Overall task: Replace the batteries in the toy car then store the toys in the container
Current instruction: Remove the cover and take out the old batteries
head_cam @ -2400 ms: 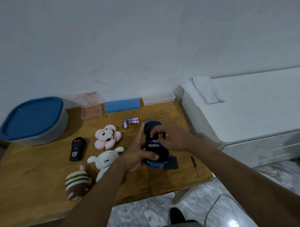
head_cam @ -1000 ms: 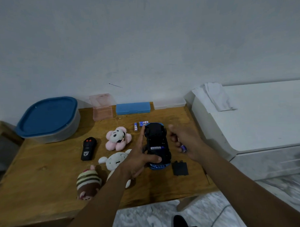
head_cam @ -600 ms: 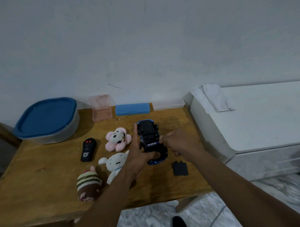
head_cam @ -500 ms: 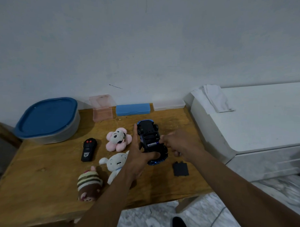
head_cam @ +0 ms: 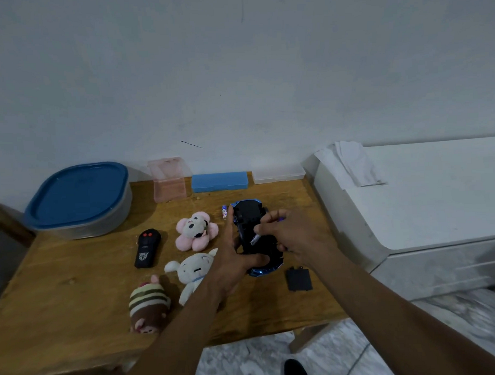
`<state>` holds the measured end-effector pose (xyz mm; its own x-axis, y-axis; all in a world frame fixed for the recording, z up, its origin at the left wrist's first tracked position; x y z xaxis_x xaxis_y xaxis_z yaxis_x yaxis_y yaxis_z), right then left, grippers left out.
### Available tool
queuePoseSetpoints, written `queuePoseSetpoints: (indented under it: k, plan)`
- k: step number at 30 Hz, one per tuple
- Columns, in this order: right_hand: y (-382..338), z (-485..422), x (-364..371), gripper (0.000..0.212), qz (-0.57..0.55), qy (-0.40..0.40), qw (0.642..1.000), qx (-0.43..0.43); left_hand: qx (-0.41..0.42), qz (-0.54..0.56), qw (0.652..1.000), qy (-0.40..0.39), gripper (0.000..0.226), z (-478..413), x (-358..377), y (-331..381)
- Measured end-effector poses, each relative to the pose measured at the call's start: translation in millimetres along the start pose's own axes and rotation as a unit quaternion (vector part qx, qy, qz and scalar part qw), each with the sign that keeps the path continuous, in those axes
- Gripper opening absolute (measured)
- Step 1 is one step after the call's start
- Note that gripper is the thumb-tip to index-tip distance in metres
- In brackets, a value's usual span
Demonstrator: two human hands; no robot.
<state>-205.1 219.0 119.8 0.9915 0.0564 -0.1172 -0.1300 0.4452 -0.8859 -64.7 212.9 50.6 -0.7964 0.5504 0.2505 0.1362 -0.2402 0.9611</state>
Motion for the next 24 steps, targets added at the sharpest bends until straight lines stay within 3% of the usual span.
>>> queuePoseSetpoints:
  k: [3, 6, 9, 11, 13, 17, 19, 24]
  plan:
    - [2, -2, -3, 0.021, -0.037, 0.028, 0.999, -0.024, 0.0, 0.009, 1.0, -0.008, 0.121, 1, 0, 2]
    - [8, -7, -11, 0.021, -0.196, 0.002, 0.979, -0.048, -0.008, 0.02, 1.0, -0.004, 0.122, 3, -3, 4]
    - [12, -10, -16, 0.016, -0.415, -0.053, 0.908, -0.035, -0.012, 0.025, 1.0, -0.006, 0.123, 4, -5, 3]
    - [12, -9, -15, 0.017, -0.503, -0.075, 0.861, -0.023, -0.018, 0.028, 0.999, -0.006, 0.124, 4, -6, 1]
    - [11, -7, -14, 0.02, -0.518, -0.084, 0.851, -0.024, -0.022, 0.029, 0.999, -0.009, 0.124, 5, -6, 1]
    - [14, -5, -15, 0.028, -0.44, -0.103, 0.892, -0.019, -0.027, 0.029, 0.999, -0.016, 0.124, 7, -6, -1]
    - [18, -5, -16, 0.031, -0.432, -0.11, 0.895, -0.017, -0.029, 0.033, 0.999, -0.022, 0.124, 8, -7, -3]
    - [24, -1, -19, 0.016, -0.448, -0.096, 0.889, -0.016, -0.019, 0.034, 0.998, -0.047, 0.121, 13, -8, -6]
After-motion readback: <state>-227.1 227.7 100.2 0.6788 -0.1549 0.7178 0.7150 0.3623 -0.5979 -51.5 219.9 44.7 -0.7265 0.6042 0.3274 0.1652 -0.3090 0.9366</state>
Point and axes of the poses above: each hand's wrist, its own z-axis away from the middle knuckle, its own x-axis out of the palm, y = z × x, the point moved 3 cm from there along -z, towards the middle knuckle, and after that the axes turned 14 degrees about -y, right-handed, at the moved point
